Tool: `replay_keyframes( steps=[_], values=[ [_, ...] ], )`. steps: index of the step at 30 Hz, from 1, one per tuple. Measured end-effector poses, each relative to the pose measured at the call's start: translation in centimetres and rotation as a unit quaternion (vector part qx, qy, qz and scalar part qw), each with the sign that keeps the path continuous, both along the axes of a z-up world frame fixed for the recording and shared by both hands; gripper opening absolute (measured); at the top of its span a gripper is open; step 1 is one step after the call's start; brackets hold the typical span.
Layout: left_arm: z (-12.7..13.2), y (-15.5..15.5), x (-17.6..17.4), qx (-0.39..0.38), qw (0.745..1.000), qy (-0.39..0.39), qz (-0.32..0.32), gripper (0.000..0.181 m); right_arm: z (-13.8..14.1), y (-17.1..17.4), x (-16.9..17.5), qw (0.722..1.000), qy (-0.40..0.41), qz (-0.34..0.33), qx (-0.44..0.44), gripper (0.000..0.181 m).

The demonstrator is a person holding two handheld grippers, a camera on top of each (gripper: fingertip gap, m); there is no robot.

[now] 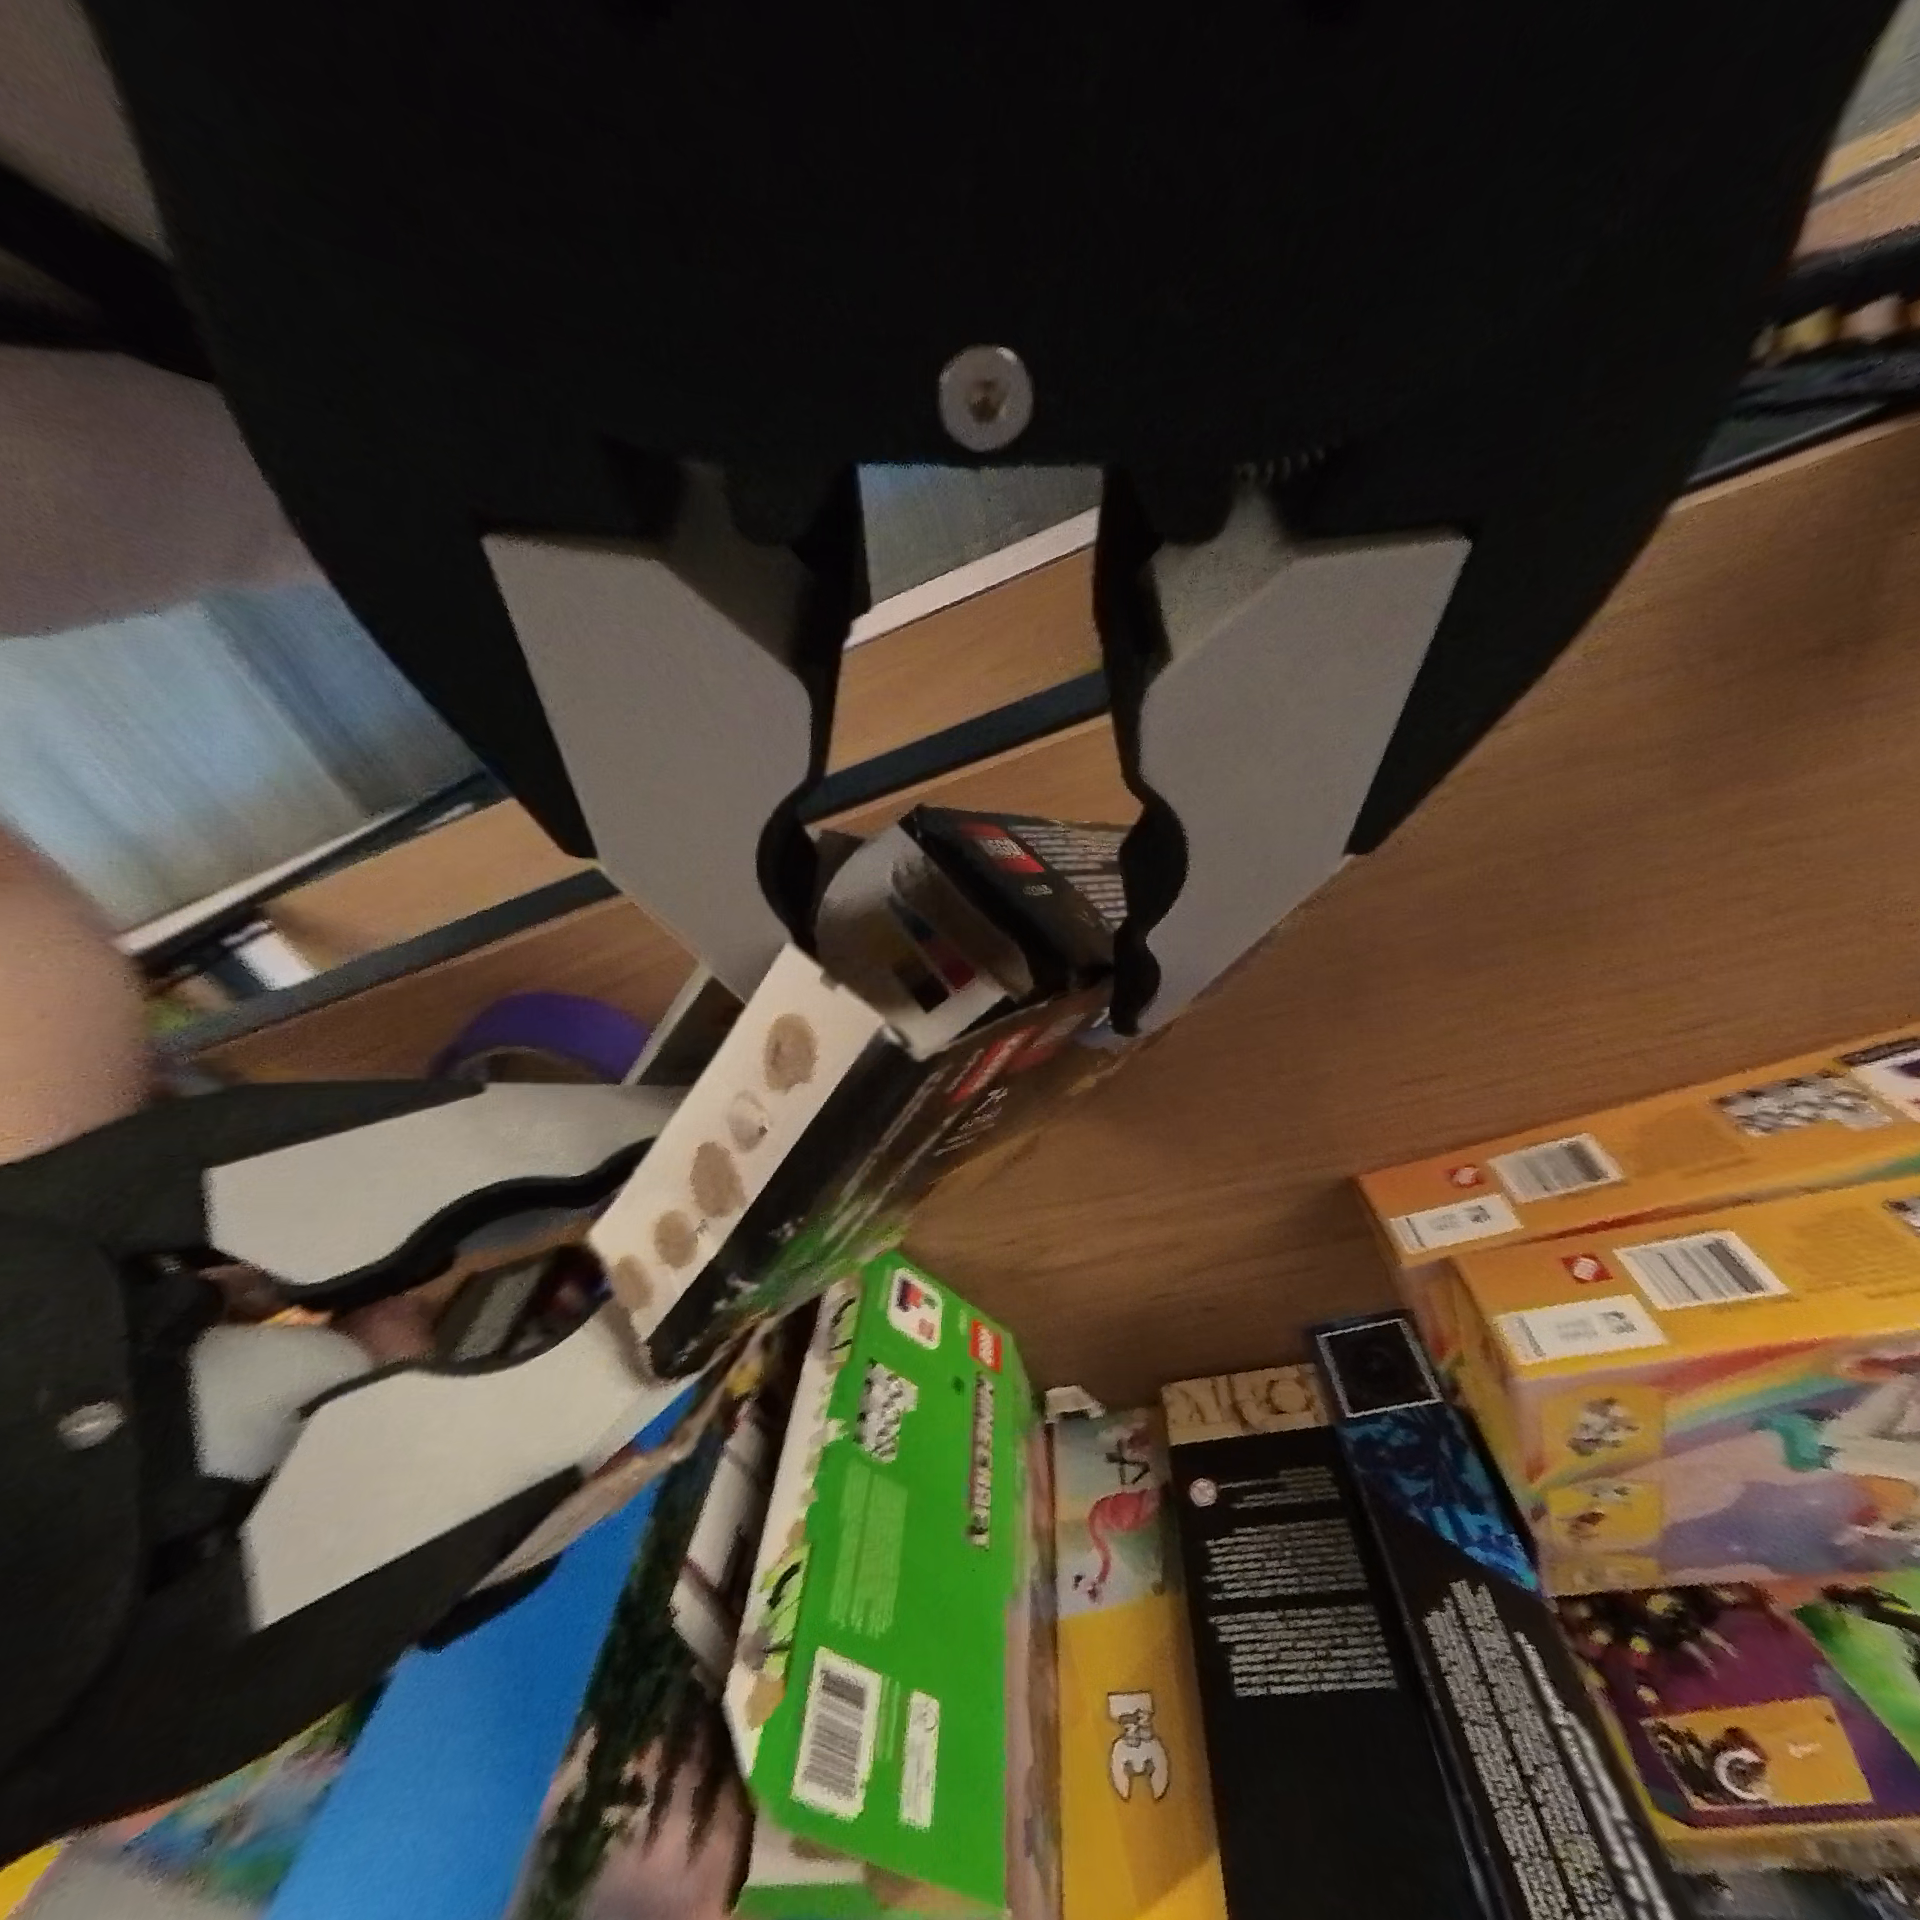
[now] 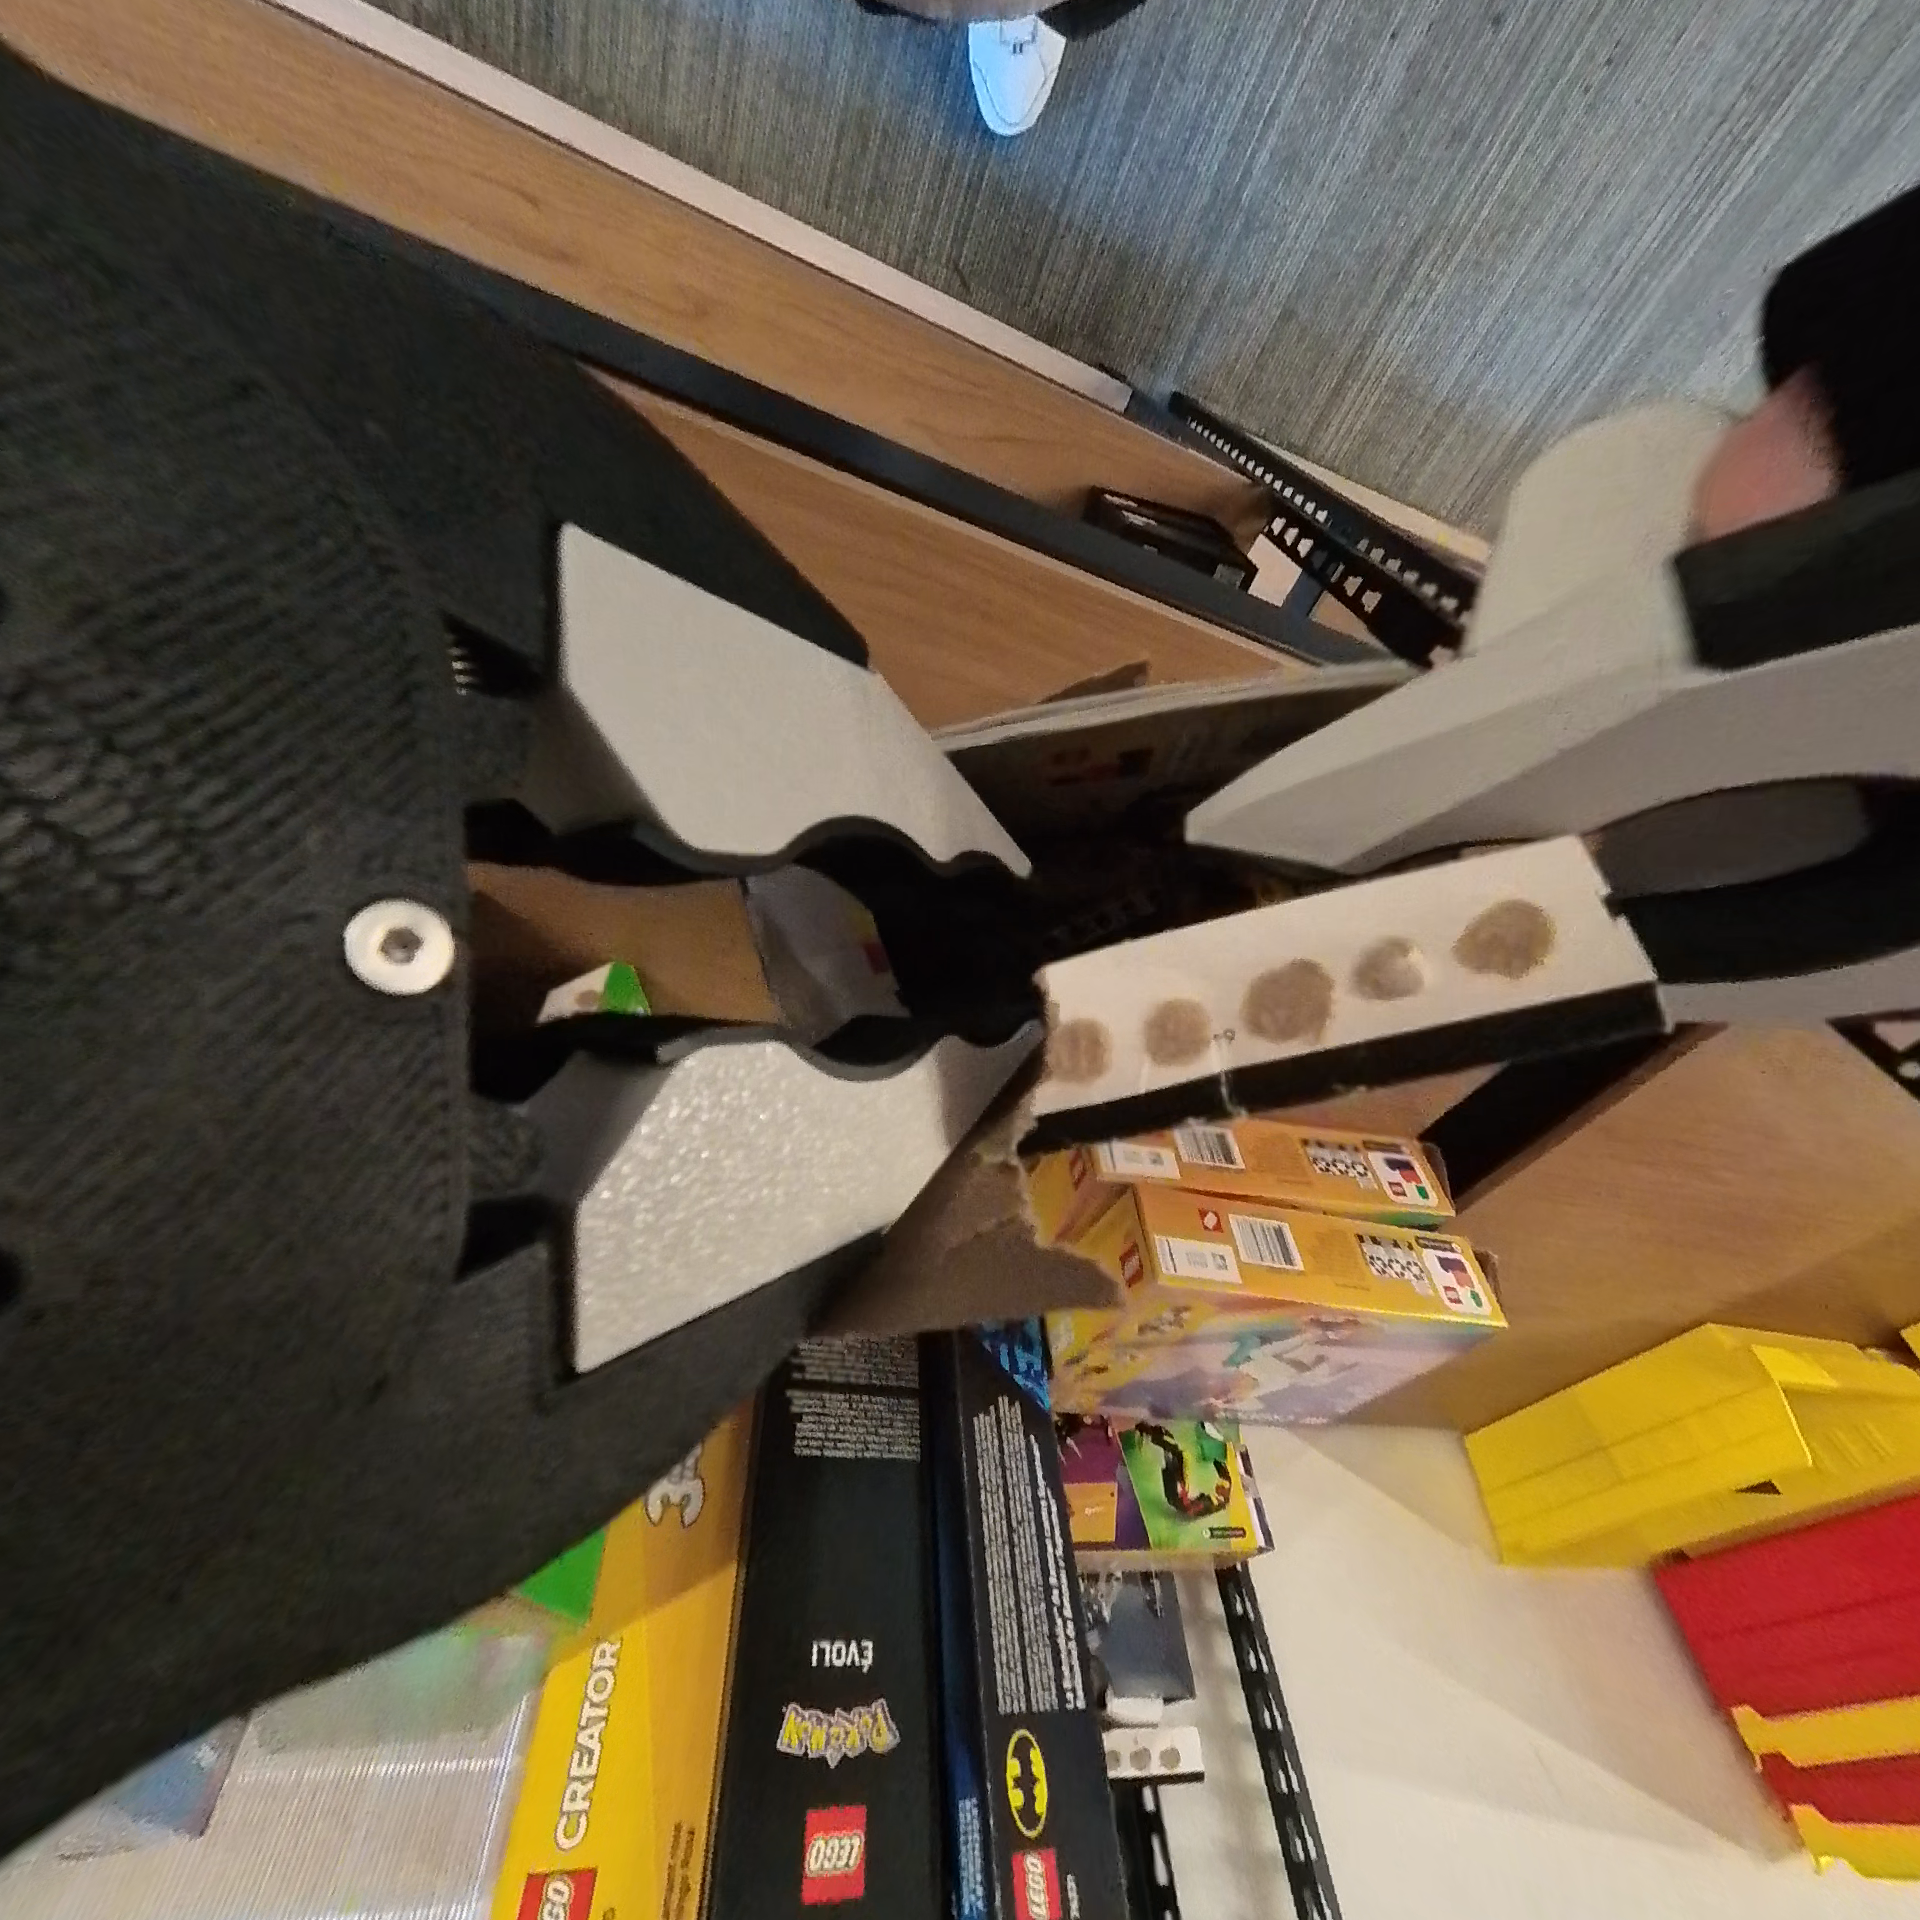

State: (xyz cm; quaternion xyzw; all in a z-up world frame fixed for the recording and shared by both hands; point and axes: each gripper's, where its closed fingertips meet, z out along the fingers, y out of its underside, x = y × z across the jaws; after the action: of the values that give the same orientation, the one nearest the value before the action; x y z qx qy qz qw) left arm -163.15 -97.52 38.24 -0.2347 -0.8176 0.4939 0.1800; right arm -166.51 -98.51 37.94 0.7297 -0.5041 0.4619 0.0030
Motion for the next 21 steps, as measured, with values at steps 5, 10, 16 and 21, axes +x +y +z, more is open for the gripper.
replay_keyframes(
  steps=[5,10,16,21],
  values=[
    [1.1,0.7,0.1,0.015,0.991,0.128,-0.046,0.051,0.0,-0.2,-0.1,1.0,-0.003,-0.002,0.009,0.019],
    [1.6,1.2,0.5,0.018,0.973,0.204,-0.106,0.043,0.3,-0.2,0.3,1.0,-0.008,0.006,0.026,0.018],
    [2.1,1.6,1.8,-0.04,0.913,0.357,-0.192,0.032,1.0,0.1,1.3,0.996,-0.016,0.022,0.09,0.015],
    [2.5,1.0,3.2,-0.077,0.845,0.476,-0.232,0.027,2.1,0.0,2.6,0.991,-0.023,0.026,0.129,0.011]
  ],
)
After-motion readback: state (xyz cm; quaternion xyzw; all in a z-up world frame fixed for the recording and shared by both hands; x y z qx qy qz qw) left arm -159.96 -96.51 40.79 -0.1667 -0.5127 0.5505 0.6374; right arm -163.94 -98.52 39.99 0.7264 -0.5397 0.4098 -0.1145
